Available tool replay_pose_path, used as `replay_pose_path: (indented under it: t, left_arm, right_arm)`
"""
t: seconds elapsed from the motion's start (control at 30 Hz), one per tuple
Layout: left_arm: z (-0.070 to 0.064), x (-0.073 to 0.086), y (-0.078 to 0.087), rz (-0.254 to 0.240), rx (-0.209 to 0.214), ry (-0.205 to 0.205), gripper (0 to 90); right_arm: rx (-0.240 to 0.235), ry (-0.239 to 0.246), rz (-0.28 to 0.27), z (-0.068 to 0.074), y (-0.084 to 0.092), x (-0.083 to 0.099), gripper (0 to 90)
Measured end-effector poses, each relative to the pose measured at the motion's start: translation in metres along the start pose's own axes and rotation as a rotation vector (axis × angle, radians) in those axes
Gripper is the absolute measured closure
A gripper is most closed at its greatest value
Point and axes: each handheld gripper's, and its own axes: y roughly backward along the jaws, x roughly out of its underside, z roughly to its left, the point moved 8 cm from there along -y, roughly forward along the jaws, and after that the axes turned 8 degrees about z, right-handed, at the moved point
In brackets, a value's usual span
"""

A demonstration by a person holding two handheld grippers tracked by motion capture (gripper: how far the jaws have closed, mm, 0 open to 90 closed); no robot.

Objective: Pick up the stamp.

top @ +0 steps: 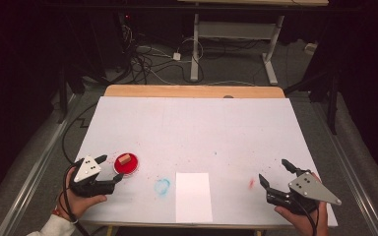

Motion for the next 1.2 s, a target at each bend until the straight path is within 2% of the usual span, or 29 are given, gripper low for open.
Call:
replay_pose_path:
  t: [0.17, 0.37, 0.47, 0.57, 0.6, 0.7, 0.8, 0.9, 0.93, 0.97, 1.03, 1.17, 1.2]
  left_arm:
    - [0.004, 0.000, -0.002, 0.009, 0.006, 0.028, 17.9]
    - [0.007, 0.002, -0.002, 0.038, 0.016, 0.027, 18.0]
    - [0.014, -0.005, 0.007, 0.019, 0.039, 0.035, 18.1]
    - [0.021, -0.009, 0.011, 0.027, 0.040, 0.038, 18.1]
    - [0.029, -0.014, 0.016, 0.051, 0.024, 0.035, 18.1]
    - [0.034, -0.020, 0.018, 0.071, 0.028, 0.044, 19.2]
    - [0.040, -0.032, 0.013, 0.147, 0.061, 0.025, 22.3]
    - [0.037, -0.038, -0.002, 0.233, 0.129, -0.001, 22.7]
    - [0.037, -0.038, -0.002, 0.233, 0.129, -0.001, 24.2]
    - [0.035, -0.041, -0.014, 0.294, 0.131, -0.024, 25.7]
    - [0.032, -0.042, -0.025, 0.345, 0.134, -0.031, 29.2]
    - [0.028, -0.040, -0.036, 0.389, 0.154, -0.044, 40.4]
    - [0.027, -0.040, -0.038, 0.388, 0.171, -0.047, 43.7]
  right_arm:
    - [0.001, 0.013, 0.006, 0.002, -0.002, 0.001, 20.3]
    - [0.009, 0.021, 0.032, 0.002, -0.003, 0.005, 20.9]
    - [0.000, 0.027, 0.049, 0.004, -0.004, 0.007, 21.0]
    - [-0.006, 0.037, 0.056, 0.006, -0.007, 0.008, 21.2]
    - [-0.009, 0.034, 0.064, 0.006, -0.009, 0.009, 21.3]
    - [-0.021, 0.044, 0.084, 0.008, -0.014, 0.012, 21.6]
    - [-0.033, 0.054, 0.098, 0.009, -0.019, 0.014, 22.2]
    - [-0.017, 0.057, 0.091, 0.007, -0.020, 0.014, 23.5]
    - [-0.013, 0.052, 0.092, 0.006, -0.020, 0.014, 23.5]
    - [-0.009, 0.047, 0.094, 0.005, -0.021, 0.014, 23.6]
    - [-0.004, 0.051, 0.100, 0.004, -0.022, 0.015, 23.9]
    - [0.007, 0.057, 0.114, 0.002, -0.023, 0.018, 24.0]
    - [0.007, 0.054, 0.115, 0.002, -0.022, 0.019, 24.0]
